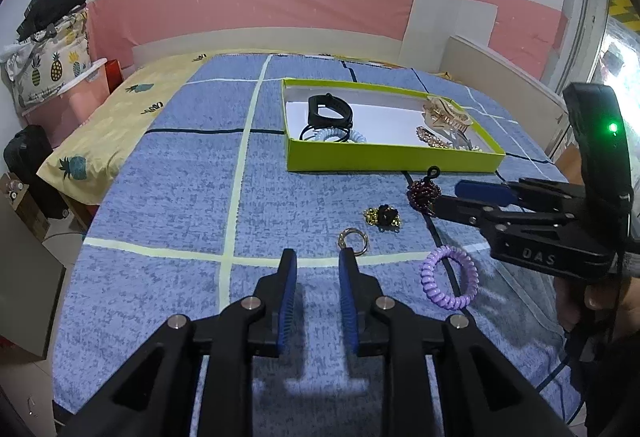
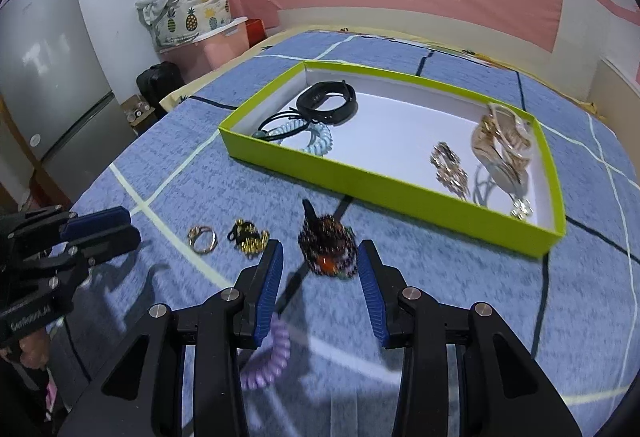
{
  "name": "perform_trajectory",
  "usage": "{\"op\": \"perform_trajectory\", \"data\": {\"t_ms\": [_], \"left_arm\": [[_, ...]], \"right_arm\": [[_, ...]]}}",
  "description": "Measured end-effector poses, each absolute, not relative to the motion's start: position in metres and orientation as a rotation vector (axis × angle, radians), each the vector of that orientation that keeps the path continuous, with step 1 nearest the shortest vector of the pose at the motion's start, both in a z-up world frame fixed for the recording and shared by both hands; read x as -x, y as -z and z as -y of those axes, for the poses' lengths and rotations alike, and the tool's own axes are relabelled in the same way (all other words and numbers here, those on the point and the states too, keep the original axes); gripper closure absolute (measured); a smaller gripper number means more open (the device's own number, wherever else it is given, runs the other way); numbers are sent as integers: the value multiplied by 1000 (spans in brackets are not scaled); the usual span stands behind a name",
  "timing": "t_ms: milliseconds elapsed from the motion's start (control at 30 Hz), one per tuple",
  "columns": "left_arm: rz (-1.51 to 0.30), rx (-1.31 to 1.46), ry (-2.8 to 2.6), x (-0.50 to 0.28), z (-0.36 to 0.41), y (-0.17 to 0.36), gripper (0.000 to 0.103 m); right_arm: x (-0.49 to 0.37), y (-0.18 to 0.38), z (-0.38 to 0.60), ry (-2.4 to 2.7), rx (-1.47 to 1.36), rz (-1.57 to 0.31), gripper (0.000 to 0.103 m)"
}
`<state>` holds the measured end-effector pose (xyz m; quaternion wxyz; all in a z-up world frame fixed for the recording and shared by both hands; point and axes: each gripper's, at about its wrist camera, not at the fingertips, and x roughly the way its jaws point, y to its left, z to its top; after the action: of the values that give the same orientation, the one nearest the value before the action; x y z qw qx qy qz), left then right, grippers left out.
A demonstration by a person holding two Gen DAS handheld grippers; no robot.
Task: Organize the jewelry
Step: 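Grasp the gold ring with the left tool while the right tool grasps the dark beaded pendant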
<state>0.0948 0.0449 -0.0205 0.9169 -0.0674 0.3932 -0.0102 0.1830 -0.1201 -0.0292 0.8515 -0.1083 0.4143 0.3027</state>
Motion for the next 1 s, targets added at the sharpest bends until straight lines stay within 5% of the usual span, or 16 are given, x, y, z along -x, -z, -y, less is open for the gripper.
{"op": "perform_trajectory", "data": {"t_ms": [233, 467, 833, 1000], "left_arm": [[-823, 160, 38, -107, -46, 25, 77], [-845, 164, 70, -116, -41, 31, 75], [-874, 118, 60, -132, -32, 42, 74], [-880, 85, 54, -135, -26, 43, 92]], "right_arm": [[-196, 38, 109, -628, 243, -900, 64], [-193, 37, 115, -613, 251, -890, 83], [-178, 28, 140, -611, 202, -872, 84], [-173, 27, 148, -604, 188, -868, 84]]}}
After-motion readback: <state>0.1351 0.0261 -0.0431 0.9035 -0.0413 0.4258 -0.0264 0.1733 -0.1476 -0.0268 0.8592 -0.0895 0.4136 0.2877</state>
